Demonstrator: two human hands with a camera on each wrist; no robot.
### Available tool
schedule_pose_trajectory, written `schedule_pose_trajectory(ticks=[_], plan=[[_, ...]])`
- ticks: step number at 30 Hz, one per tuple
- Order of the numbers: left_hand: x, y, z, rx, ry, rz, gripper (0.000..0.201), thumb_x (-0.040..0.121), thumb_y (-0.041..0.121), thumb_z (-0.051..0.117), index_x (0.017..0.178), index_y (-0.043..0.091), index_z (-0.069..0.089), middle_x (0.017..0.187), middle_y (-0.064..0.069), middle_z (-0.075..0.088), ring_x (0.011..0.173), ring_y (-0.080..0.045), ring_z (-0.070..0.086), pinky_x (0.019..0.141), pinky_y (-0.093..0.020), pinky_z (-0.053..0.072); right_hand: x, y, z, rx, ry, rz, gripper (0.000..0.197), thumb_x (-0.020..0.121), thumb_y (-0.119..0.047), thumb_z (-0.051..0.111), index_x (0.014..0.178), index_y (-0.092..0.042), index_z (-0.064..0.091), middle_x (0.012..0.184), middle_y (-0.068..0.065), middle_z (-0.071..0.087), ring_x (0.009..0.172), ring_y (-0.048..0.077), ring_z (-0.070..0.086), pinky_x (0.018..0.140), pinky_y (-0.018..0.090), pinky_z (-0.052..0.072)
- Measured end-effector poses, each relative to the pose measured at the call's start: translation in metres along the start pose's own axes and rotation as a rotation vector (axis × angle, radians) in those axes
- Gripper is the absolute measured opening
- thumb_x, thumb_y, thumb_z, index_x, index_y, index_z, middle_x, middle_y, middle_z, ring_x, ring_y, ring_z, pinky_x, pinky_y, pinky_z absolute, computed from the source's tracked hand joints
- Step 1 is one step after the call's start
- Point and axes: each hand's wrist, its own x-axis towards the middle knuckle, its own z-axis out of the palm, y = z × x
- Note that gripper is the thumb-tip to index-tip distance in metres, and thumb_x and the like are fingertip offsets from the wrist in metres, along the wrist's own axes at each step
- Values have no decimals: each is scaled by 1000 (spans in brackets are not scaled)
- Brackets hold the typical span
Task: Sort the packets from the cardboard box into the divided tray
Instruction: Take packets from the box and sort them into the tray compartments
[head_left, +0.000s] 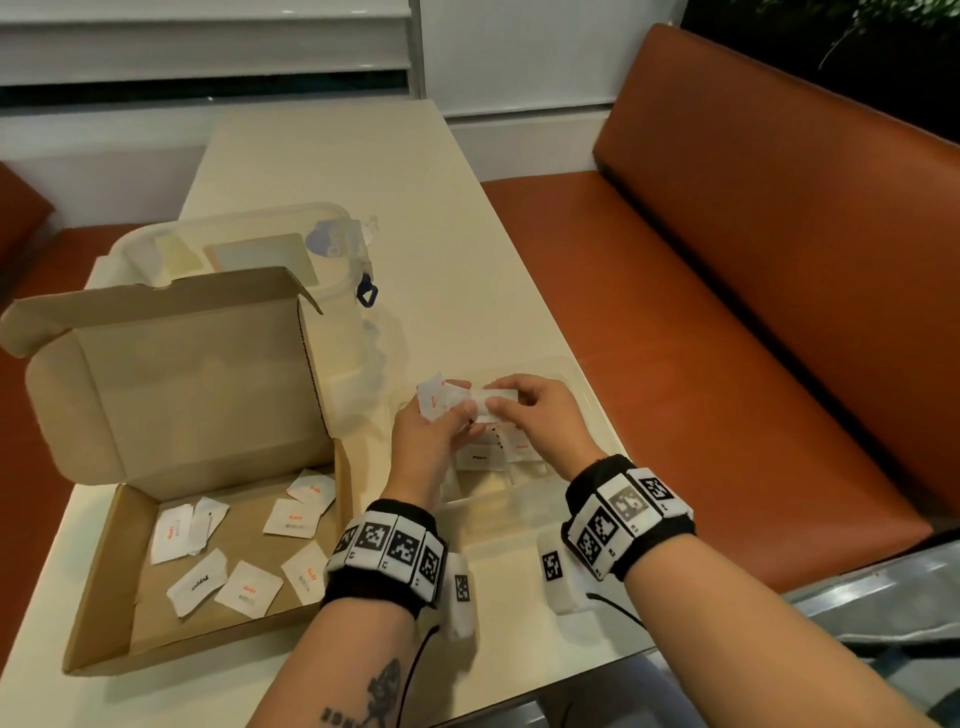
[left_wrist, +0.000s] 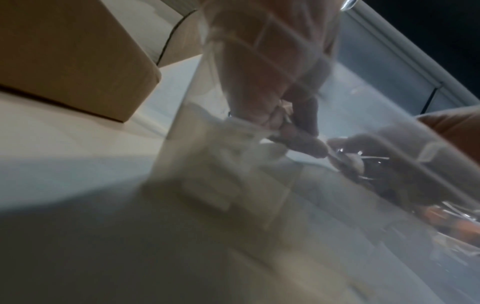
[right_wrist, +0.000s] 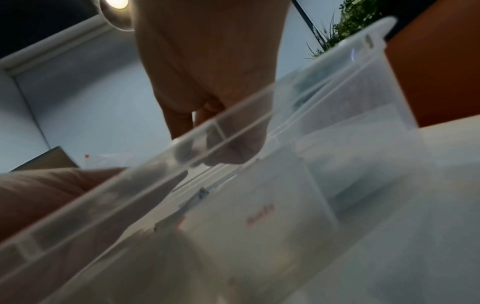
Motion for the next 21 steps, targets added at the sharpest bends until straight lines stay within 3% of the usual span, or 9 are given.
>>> schedule_pose_trajectory(ticks=[2, 5, 7, 9, 10, 15, 19, 21], plan=[[0, 1, 0, -6, 18, 11, 18, 87, -1, 63, 98, 13, 65, 90, -8, 68, 79, -16, 71, 63, -26, 57, 2, 0, -1, -39, -31, 40, 5, 83, -12, 68, 86, -15, 69, 78, 1, 65, 70, 13, 58, 70, 29, 50], [0, 2, -1, -14, 24, 18, 18, 86, 1, 65, 99, 13, 65, 91, -11, 67, 80, -18, 70, 63, -28, 58, 1, 1, -3, -80, -87, 84, 4, 83, -10, 69, 87, -11, 68, 82, 7, 67, 72, 16, 61, 71, 30, 53], [0, 3, 0, -19, 28, 15, 17, 86, 2, 65, 99, 13, 64, 90, -11, 67, 79, -17, 70, 64, -28, 58, 0, 0, -6, -111, -87, 52, 3, 84, -11, 69, 87, -11, 68, 79, 5, 67, 70, 12, 61, 68, 20, 52], [-1, 2, 0, -54, 38, 13, 16, 86, 3, 65, 99, 13, 63, 88, -10, 67, 81, -16, 70, 66, -26, 58, 0, -3, -13, -196, -42, 2, 1, 84, -12, 69, 84, -13, 69, 70, -4, 63, 62, 3, 55, 57, 5, 42], [0, 2, 0, -77, 43, 11, 15, 87, 5, 64, 100, 12, 63, 88, -10, 67, 84, -18, 70, 69, -25, 58, 0, -4, -18, -261, -22, -19, 2, 84, -13, 68, 83, -14, 70, 67, -8, 61, 59, 0, 52, 53, 3, 39], [0, 2, 1, -128, 43, 12, 12, 92, 10, 59, 104, 10, 61, 87, -10, 67, 83, -20, 70, 69, -24, 58, -1, -4, -34, -637, -154, 1, 4, 85, -19, 68, 84, -17, 71, 68, -11, 59, 58, -1, 49, 51, 10, 34], [0, 3, 1, -134, 50, 2, 14, 95, 18, 57, 105, 9, 61, 94, -15, 70, 88, -23, 72, 68, -23, 58, -1, 5, -29, -755, -207, 11, 5, 83, -20, 71, 84, -16, 73, 75, -8, 63, 60, -1, 49, 55, 12, 34], [0, 4, 1, -141, 53, -9, 16, 95, 21, 56, 104, 10, 62, 94, -15, 71, 88, -23, 72, 66, -22, 58, -2, 11, -25, -783, -178, -11, 6, 82, -21, 72, 85, -17, 74, 73, -14, 55, 63, 0, 46, 55, 11, 30]])
